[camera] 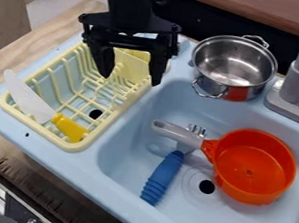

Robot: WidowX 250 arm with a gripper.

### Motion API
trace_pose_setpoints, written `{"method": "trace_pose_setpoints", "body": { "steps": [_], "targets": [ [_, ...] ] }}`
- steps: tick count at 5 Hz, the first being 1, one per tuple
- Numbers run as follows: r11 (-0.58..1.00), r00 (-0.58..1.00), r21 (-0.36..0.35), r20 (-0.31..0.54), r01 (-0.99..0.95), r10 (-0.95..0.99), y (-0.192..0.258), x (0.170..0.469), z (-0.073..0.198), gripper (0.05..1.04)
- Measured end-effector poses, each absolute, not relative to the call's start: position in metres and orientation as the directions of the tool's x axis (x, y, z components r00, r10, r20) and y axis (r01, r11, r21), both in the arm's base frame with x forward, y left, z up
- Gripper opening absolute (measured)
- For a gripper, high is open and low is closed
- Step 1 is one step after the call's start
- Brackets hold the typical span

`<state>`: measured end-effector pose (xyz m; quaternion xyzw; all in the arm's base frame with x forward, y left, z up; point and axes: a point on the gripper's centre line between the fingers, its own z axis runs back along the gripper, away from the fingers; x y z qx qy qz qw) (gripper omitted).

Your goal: Put the knife in the pan

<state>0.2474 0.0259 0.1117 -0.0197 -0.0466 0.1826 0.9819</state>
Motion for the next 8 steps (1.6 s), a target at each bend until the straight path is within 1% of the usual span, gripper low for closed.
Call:
{"method": "trace_pose_setpoints", "body": {
  "steps": [1,2,3,4,5,6,7,8],
  "targets": [
    [0.934,0.933,-0.049,0.058,-0.354,0.356,0.025,0.244,0.106,0.999],
    [0.972,0.972,-0.037,0.033,-0.231,0.232,0.044,0.242,0.109,0.999],
    [0.979,0.980,-0.086,0.054,-0.187,0.192,0.069,0.239,0.113,0.999],
    [0.987,0.987,-0.099,0.087,-0.123,0.132,0.094,0.235,0.120,0.999],
    [0.997,0.990,-0.047,0.127,-0.057,0.062,0.123,0.228,0.120,0.999],
    [1.000,0.993,-0.007,0.114,0.021,-0.021,0.150,0.220,0.121,0.999],
    [0.998,0.991,-0.010,0.116,0.066,-0.064,0.165,0.219,0.118,0.999],
    [0.988,0.995,-0.119,0.026,0.103,-0.101,0.168,0.212,0.110,0.999]
  ]
}}
